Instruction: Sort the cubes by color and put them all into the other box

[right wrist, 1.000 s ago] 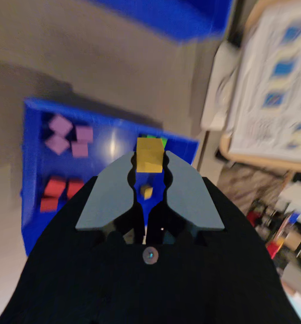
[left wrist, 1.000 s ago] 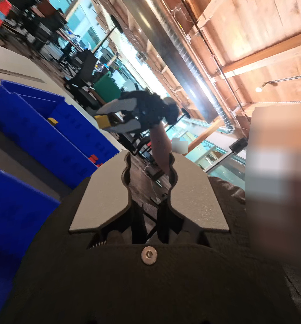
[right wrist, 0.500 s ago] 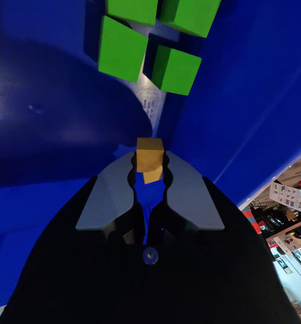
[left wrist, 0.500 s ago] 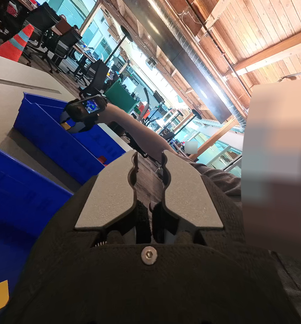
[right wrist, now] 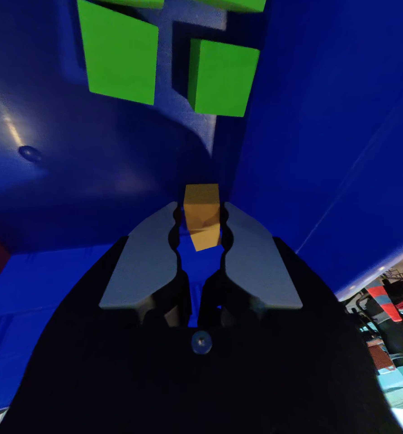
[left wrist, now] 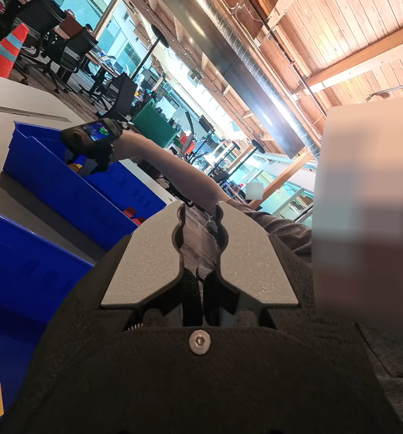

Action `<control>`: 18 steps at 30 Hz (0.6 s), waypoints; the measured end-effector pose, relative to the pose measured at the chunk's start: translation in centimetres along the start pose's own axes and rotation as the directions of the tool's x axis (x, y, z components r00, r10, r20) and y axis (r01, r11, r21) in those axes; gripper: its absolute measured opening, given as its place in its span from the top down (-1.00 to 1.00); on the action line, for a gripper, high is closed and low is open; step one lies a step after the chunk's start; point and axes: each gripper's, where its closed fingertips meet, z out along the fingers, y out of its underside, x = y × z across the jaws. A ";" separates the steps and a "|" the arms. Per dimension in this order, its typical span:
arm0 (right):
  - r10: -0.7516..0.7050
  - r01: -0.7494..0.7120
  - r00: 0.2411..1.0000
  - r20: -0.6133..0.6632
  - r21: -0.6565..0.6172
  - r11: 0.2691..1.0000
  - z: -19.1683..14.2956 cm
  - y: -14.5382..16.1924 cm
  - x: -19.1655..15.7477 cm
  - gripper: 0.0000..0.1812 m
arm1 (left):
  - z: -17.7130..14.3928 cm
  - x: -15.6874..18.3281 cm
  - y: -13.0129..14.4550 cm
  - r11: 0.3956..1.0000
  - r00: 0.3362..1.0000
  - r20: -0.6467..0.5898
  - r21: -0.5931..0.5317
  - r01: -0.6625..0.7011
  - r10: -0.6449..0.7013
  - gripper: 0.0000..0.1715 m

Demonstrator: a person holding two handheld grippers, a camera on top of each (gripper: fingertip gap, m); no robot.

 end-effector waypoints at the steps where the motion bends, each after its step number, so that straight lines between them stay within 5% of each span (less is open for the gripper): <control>1: 0.003 -0.003 1.000 0.000 0.007 1.000 -0.1 -0.1 0.0 0.59 | 0.0 0.0 0.0 1.000 1.000 0.001 0.000 -0.002 0.002 0.72; 8: -0.004 0.006 1.000 -0.025 0.044 0.999 -1.9 -0.7 -0.6 0.54 | -0.1 -0.1 0.2 1.000 1.000 0.023 -0.020 -0.008 0.008 0.73; 11: -0.043 0.056 0.994 -0.101 0.129 0.990 -5.0 -2.6 -1.9 0.53 | -0.7 -3.6 2.0 0.987 0.969 0.241 -0.160 -0.003 0.043 0.73; 14: -0.071 0.116 0.979 -0.193 0.233 0.966 -8.7 -4.7 -4.0 0.53 | -3.1 -9.4 4.7 0.920 0.804 0.573 -0.381 0.090 0.158 0.65; 18: -0.100 0.194 0.949 -0.298 0.302 0.933 -12.0 -6.3 -6.6 0.56 | -8.0 -14.5 7.4 0.793 0.466 0.813 -0.521 0.315 0.348 0.64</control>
